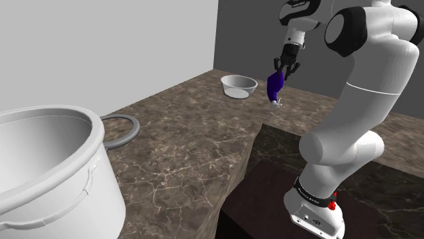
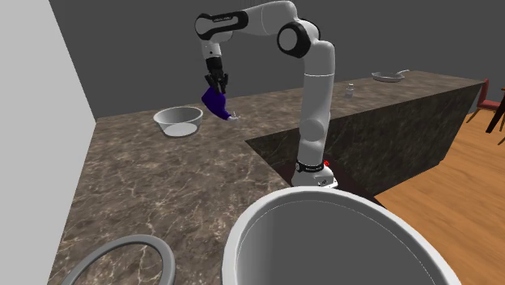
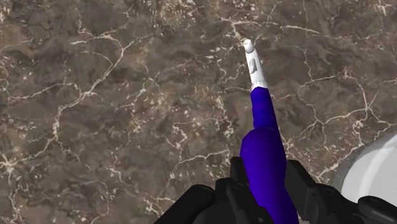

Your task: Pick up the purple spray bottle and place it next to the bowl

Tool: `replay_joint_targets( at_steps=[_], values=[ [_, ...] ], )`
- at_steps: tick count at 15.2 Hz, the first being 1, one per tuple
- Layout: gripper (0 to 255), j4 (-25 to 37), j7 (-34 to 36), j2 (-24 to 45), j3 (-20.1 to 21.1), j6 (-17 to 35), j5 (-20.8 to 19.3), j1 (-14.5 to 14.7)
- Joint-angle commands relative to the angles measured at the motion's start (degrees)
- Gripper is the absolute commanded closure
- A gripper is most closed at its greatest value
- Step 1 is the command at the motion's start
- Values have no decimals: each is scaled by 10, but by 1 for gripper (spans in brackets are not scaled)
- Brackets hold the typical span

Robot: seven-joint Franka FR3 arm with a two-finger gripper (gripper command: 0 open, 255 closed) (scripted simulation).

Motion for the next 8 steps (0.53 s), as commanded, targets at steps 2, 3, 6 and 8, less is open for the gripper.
replay_joint_targets(
  at_steps=[2, 3, 6, 8],
  values=[
    [255, -28, -2, -2, 1, 24, -1, 1],
    [255, -36, -3, -2, 1, 32, -1, 1],
    [255, -58, -6, -2, 1, 55, -1, 2],
    [255, -58, -6, -2, 1, 55, -1, 2]
  ],
)
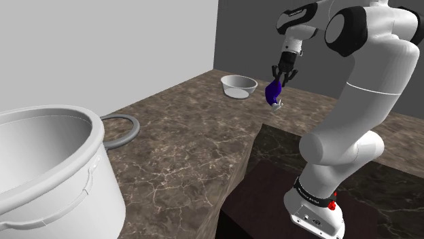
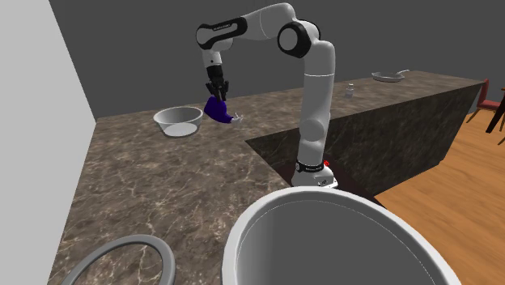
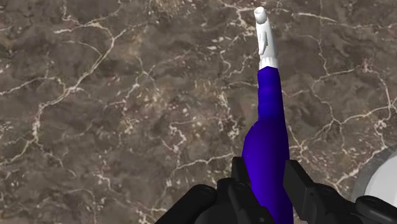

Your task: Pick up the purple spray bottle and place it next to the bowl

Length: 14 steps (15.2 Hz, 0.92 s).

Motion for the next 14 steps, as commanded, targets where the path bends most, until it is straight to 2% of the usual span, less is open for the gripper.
replay_joint_targets(
  at_steps=[1, 6, 7, 12, 14],
  values=[
    [255, -1, 0, 0, 0, 1, 0, 0],
    [255, -1, 0, 0, 0, 1, 0, 0],
    [0, -1, 0, 0, 0, 1, 0, 0],
    [0, -1, 0, 0, 0, 1, 0, 0],
    [0, 55, -1, 16, -3, -39, 2, -4]
  ],
)
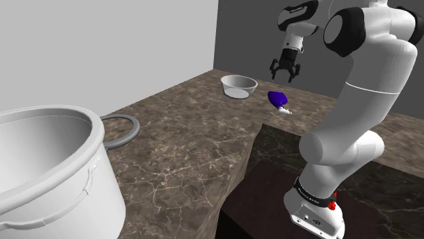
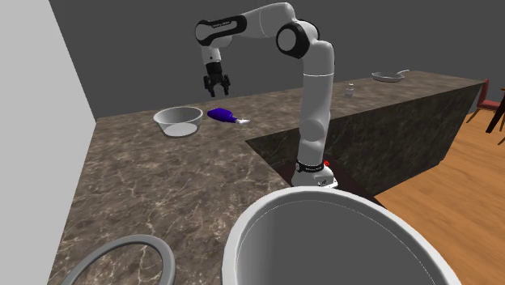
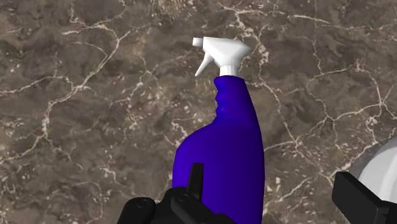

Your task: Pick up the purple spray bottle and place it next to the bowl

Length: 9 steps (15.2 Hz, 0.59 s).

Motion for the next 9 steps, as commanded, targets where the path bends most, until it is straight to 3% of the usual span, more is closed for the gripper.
replay_joint_targets(
  at_steps=[1, 2, 9],
  values=[
    [0, 53, -2, 17, -3, -37, 2, -4],
    [0, 78, -3, 26, -4, -54, 4, -6],
    [0, 78, -3, 26, -4, -54, 4, -6]
  ],
)
